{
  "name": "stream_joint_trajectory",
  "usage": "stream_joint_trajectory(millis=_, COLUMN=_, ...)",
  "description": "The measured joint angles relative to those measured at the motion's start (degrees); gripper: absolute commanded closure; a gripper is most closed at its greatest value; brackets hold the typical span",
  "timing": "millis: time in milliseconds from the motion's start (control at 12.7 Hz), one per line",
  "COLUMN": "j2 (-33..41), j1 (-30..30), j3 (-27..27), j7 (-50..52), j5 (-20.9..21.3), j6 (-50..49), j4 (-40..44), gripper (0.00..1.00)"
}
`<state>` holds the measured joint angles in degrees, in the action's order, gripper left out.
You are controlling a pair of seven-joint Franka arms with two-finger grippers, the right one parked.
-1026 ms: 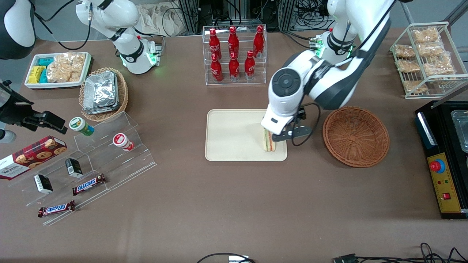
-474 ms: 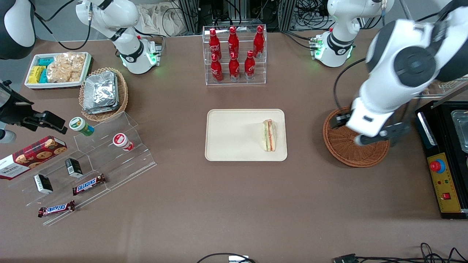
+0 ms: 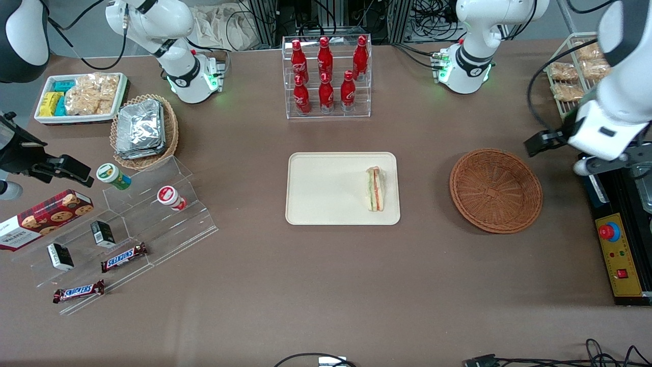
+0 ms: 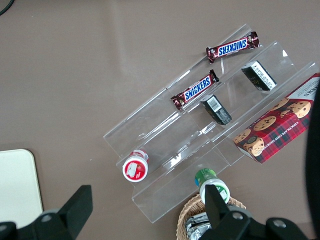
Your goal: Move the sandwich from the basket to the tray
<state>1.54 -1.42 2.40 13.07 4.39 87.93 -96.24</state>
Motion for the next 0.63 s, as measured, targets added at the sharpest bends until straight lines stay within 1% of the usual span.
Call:
stream_joint_trajectory(millis=158, j2=1.96, j1=0.0, j3=-2.86, j7=-5.11, j5=-0.37, j6=2.5, j4=-2.54, gripper=0.0)
stream_joint_trajectory(millis=237, j2=2.45, j1=0.0, j3=-3.76, j7=-6.13, j5=-1.46, j6=3.37, j4=-3.23, gripper=0.0)
stream_joint_trajectory(millis=474, j2=2.47, j1=0.0, j3=-5.47, j7=-6.5, j5=-5.62, j6=5.88, j4=-3.79, gripper=0.0)
stream_joint_trajectory(millis=632, j2=2.45, j1=-0.01, j3=-5.75, j7=-6.5, j5=-6.45, j6=6.31, j4=-3.79, gripper=0.0)
